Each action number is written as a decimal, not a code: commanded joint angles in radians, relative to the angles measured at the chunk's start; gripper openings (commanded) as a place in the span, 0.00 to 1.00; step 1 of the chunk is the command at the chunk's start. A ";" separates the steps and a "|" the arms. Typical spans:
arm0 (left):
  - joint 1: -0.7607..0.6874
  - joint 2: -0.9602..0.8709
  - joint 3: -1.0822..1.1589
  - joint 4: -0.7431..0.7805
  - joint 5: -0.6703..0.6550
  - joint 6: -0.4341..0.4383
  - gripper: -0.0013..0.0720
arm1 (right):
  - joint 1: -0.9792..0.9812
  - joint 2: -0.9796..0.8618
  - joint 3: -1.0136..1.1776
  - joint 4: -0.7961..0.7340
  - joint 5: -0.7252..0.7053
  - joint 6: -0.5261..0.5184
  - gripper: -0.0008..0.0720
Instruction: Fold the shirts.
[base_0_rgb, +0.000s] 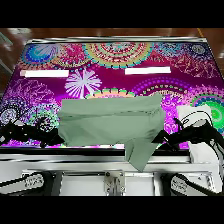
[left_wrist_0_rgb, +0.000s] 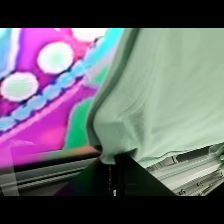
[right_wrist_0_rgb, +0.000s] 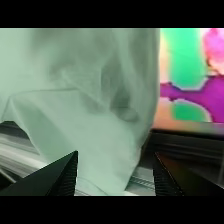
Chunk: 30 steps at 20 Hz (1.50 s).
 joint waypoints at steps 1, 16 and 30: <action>0.001 0.001 0.001 0.000 -0.006 0.001 0.07 | 0.003 0.001 -0.080 0.061 -0.027 -0.020 0.83; -0.002 0.014 0.258 -0.019 -0.116 0.126 0.07 | 0.003 0.001 0.169 0.260 0.060 -0.146 0.08; -0.132 -0.370 0.778 -0.028 -0.041 -0.090 0.07 | 0.190 -0.367 0.692 0.256 -0.357 -0.005 0.08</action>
